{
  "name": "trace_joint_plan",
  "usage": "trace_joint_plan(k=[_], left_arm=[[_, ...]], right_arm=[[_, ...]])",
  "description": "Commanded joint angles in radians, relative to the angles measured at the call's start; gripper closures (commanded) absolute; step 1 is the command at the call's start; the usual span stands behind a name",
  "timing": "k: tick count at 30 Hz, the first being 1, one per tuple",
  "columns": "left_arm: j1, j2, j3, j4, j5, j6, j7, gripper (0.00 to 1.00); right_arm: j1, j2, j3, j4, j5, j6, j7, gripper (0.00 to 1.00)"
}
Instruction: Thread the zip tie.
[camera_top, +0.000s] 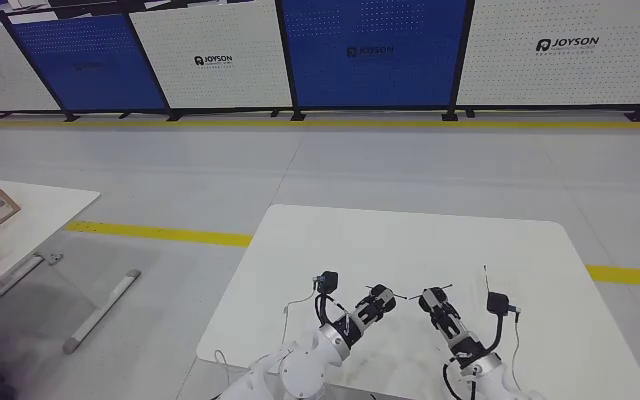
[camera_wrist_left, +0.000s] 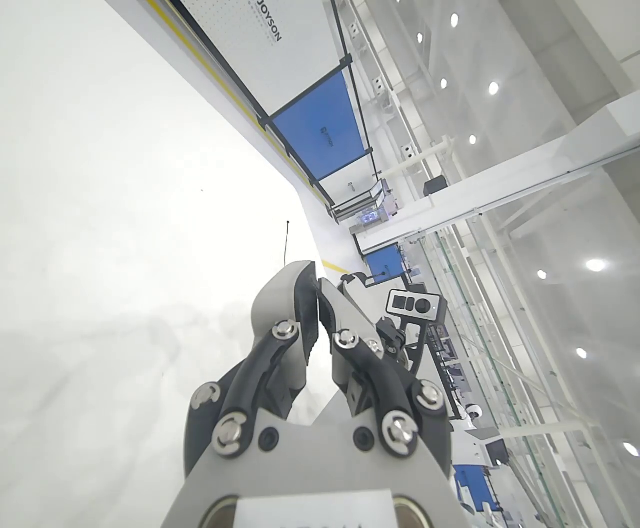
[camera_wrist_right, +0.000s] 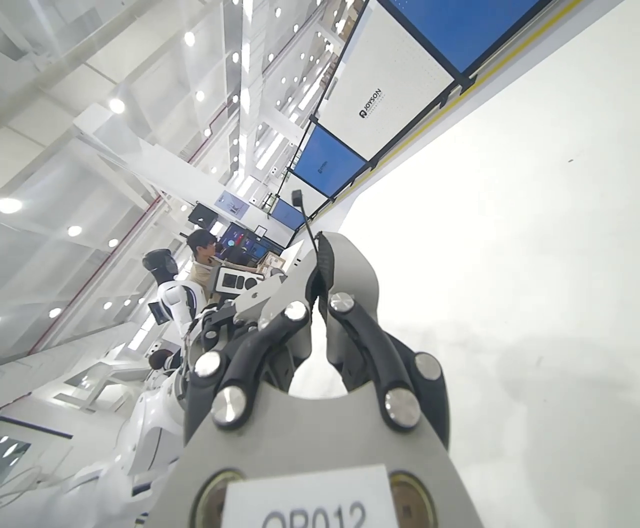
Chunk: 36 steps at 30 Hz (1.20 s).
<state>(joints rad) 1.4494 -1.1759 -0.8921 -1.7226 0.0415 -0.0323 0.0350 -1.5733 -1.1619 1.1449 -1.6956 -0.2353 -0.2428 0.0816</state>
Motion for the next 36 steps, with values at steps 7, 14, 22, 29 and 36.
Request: trace_joint_plan(k=[7, 14, 22, 29, 36], left_arm=[[0.0, 0.0, 0.0, 0.0, 0.0, 0.0, 0.0, 1.0], [0.0, 0.0, 0.0, 0.0, 0.0, 0.0, 0.0, 1.0], [0.0, 0.0, 0.0, 0.0, 0.0, 0.0, 0.0, 1.0], [0.0, 0.0, 0.0, 0.0, 0.0, 0.0, 0.0, 1.0], [0.0, 0.0, 0.0, 0.0, 0.0, 0.0, 0.0, 1.0]], right_arm=[[0.0, -0.002, -0.002, -0.005, -0.009, 0.006, -0.009, 1.0], [0.017, -0.01, -0.013, 0.013, -0.012, 0.019, -0.009, 1.0], [0.017, -0.016, -0.011, 0.017, -0.016, 0.022, -0.006, 1.0], [-0.009, -0.015, 0.01, -0.002, -0.02, 0.008, -0.009, 1.0], [-0.007, -0.019, 0.011, -0.008, -0.025, 0.026, 0.004, 1.0]])
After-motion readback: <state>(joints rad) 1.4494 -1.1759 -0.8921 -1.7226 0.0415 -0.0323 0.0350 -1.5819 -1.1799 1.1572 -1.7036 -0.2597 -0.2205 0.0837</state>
